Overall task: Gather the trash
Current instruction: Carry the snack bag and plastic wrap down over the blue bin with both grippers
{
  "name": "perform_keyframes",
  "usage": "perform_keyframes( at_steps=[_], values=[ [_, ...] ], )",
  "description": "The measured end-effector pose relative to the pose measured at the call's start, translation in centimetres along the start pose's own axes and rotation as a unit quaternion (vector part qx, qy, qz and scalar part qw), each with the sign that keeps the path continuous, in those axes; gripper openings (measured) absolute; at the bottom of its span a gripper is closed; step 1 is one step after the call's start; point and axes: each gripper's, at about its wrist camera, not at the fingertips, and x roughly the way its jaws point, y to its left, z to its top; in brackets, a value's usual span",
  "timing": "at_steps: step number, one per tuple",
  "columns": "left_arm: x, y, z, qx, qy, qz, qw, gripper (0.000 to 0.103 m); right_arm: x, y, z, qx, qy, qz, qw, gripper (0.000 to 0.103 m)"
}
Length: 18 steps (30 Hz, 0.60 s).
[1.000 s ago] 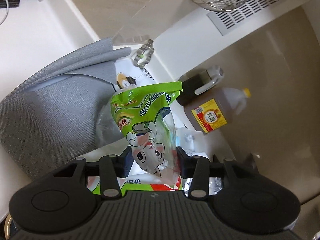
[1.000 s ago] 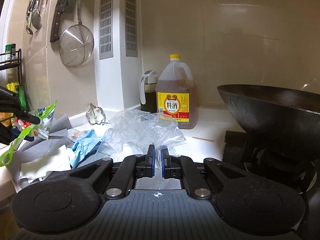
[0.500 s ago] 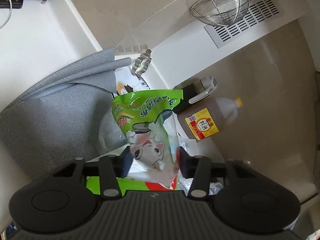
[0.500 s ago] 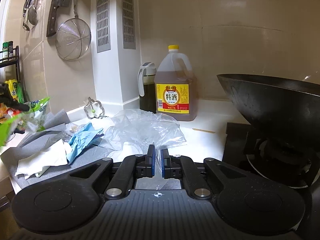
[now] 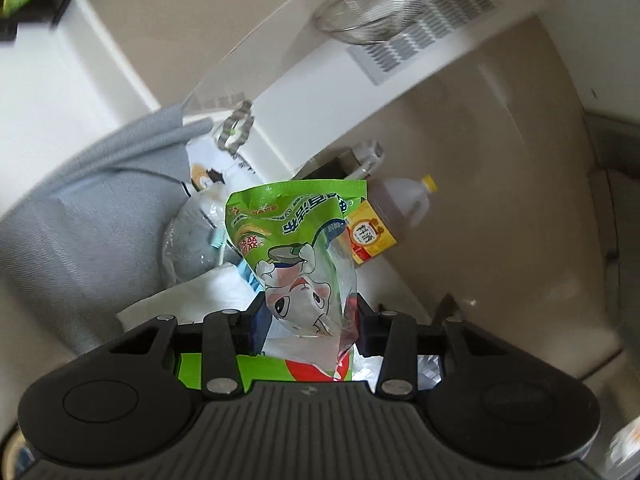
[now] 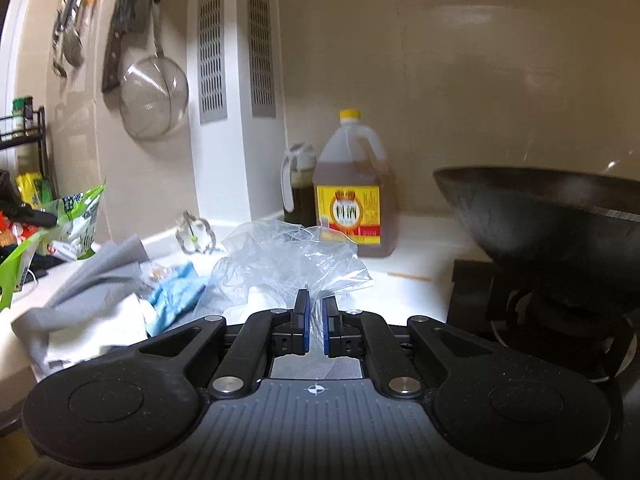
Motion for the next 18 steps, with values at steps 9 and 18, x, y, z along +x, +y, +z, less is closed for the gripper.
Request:
perform_keyframes(
  at_steps=[9, 18],
  values=[
    [-7.9, -3.4, -9.3, 0.142, -0.031, 0.066, 0.9872, 0.046, -5.7, 0.9, 1.5, -0.026, -0.055, 0.042, 0.997, 0.006],
    [-14.2, 0.4, -18.3, 0.152, -0.015, 0.163, 0.9748, 0.046, -9.9, 5.1, 1.4, -0.069, -0.041, 0.118, 0.990, 0.006]
  ],
)
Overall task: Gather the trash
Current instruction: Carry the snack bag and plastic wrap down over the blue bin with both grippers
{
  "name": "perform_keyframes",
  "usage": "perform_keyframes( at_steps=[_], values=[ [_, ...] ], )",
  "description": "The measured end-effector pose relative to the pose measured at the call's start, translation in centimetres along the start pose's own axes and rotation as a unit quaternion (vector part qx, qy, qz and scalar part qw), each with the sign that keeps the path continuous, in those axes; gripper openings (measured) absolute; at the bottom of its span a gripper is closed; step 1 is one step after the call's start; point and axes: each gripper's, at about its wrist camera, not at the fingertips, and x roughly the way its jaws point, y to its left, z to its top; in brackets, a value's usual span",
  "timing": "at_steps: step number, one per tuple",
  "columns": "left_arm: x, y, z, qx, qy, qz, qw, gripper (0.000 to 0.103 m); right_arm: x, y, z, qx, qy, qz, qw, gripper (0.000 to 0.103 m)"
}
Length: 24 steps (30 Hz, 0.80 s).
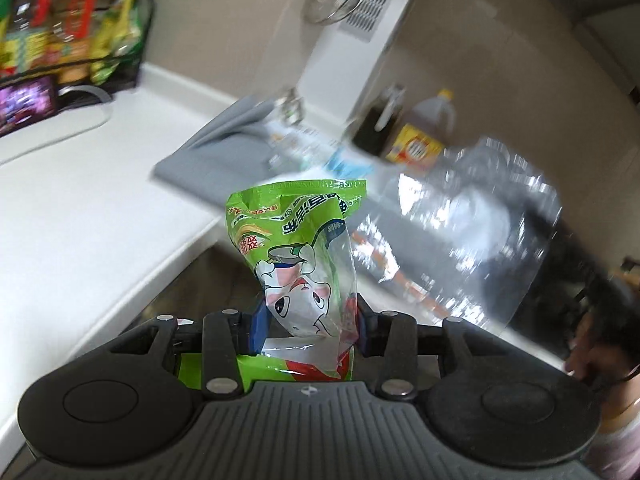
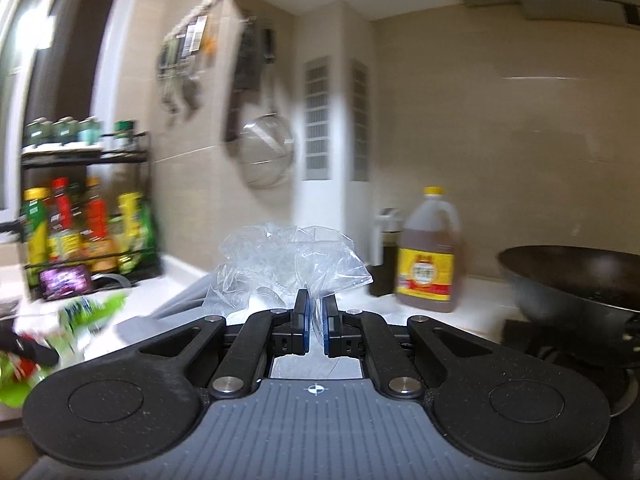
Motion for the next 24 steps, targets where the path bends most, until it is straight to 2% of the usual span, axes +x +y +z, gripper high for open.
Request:
perform_keyframes(
  at_steps=[5, 12, 16, 24],
  values=[
    [-1.2, 1.4, -4.4, 0.009, 0.020, 0.044, 0.9988, 0.046, -0.9, 3.5, -1.2, -0.021, 0.036, 0.046, 0.998, 0.006],
    [-1.5, 2.9, -9.2, -0.018, 0.042, 0.054, 0.9975, 0.046, -1.2, 7.2, -4.5, -0.044, 0.102, 0.071, 0.991, 0.006],
    [-1.7, 3.2, -10.9, -0.028, 0.053, 0.053, 0.9968, 0.046, -1.2, 8.7, -6.6, -0.063, 0.134, 0.074, 0.986, 0.006],
    [-1.4, 3.0, -12.6, -0.007, 0.062, 0.076, 0.9951, 0.046, -1.1, 10.3, -9.2, -0.086, 0.168, 0.074, 0.979, 0.006]
  ],
)
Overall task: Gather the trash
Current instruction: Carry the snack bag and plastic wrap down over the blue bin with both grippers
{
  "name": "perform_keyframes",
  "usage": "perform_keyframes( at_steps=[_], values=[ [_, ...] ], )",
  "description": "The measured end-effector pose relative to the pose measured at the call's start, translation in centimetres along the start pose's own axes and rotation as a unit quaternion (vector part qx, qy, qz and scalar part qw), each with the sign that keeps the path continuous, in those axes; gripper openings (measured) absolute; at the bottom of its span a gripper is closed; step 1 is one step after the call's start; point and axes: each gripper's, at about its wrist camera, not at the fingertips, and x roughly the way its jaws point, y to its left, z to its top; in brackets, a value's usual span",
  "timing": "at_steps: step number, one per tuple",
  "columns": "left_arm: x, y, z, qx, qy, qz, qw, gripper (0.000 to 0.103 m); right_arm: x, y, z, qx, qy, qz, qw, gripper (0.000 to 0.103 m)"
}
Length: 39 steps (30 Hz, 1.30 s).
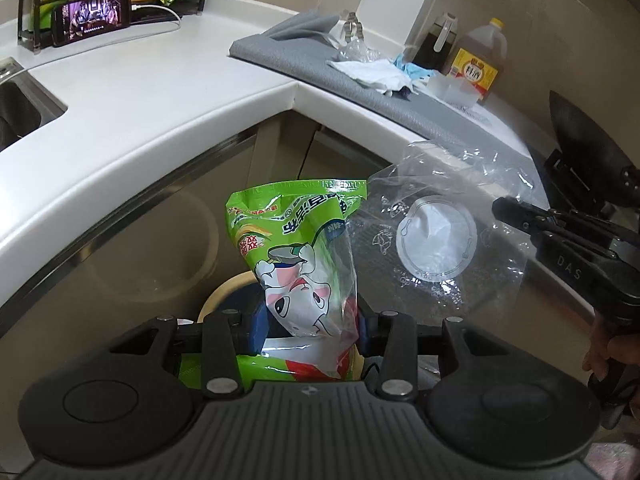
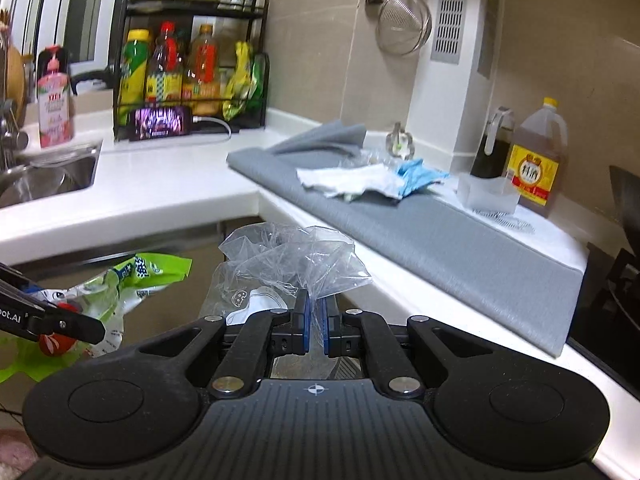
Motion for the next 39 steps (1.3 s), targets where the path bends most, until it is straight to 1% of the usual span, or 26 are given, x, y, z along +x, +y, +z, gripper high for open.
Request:
perform_keyframes(
  at_steps=[14, 39],
  values=[
    [1.4, -0.7, 0.1, 0.008, 0.015, 0.009, 0.9998, 0.046, 1.2, 0.6, -1.1, -0.002, 0.030, 0.014, 0.999, 0.006],
    [2.5, -0.9, 0.9, 0.017, 0.037, 0.014, 0.9991, 0.046, 2.6, 0.7, -1.7, 0.002, 0.058, 0.013, 0.998, 0.006]
  ],
)
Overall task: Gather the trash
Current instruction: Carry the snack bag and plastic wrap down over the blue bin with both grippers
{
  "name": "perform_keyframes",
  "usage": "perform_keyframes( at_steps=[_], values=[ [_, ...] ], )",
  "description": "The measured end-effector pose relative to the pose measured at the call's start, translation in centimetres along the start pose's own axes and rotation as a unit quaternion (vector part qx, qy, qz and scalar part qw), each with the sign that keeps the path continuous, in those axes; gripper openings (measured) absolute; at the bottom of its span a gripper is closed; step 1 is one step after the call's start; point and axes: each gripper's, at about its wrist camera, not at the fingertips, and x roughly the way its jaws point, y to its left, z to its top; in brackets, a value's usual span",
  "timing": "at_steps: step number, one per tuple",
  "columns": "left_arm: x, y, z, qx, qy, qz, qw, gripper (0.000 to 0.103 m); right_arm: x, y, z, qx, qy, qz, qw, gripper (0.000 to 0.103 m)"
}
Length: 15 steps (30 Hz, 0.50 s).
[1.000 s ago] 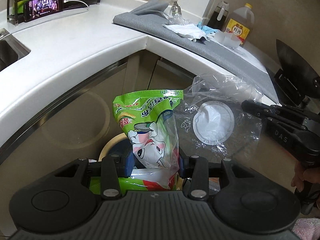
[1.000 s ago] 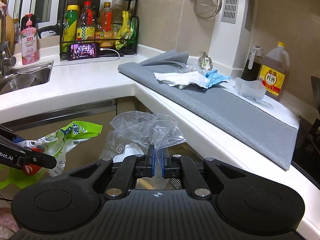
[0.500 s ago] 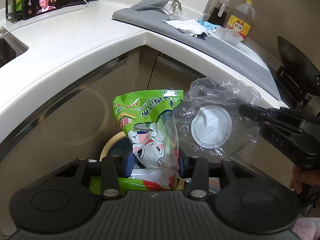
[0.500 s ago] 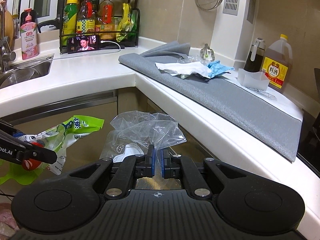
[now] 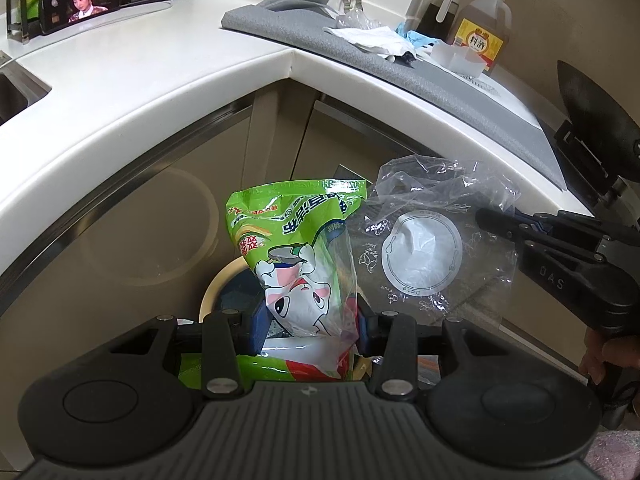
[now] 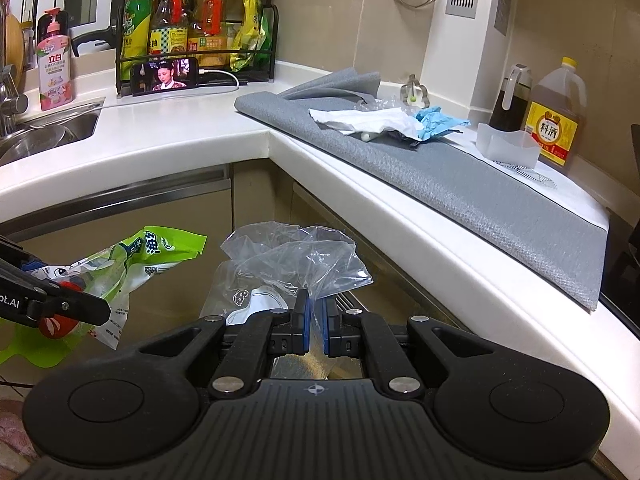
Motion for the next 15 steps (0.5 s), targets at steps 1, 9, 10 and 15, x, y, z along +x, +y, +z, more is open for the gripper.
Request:
perform_keyframes(
  at_steps=[1, 9, 10, 15],
  values=[
    [0.0, 0.0, 0.0, 0.001, 0.001, 0.001, 1.0000, 0.046, 0.1, 0.0, 0.0, 0.000, 0.001, 0.000, 1.000, 0.006],
    [0.6, 0.0, 0.4, 0.002, 0.010, 0.002, 0.9999, 0.046, 0.7, -0.1, -0.5, 0.003, 0.011, -0.001, 1.000, 0.006],
    [0.7, 0.0, 0.4, 0.002, 0.011, 0.002, 0.9999, 0.046, 0.8, -0.2, -0.5, 0.004, 0.013, -0.001, 1.000, 0.006],
    [1.2, -0.1, 0.7, 0.003, 0.016, 0.004, 0.9999, 0.046, 1.3, -0.1, -0.8, 0.005, 0.022, -0.001, 1.000, 0.006]
  ],
)
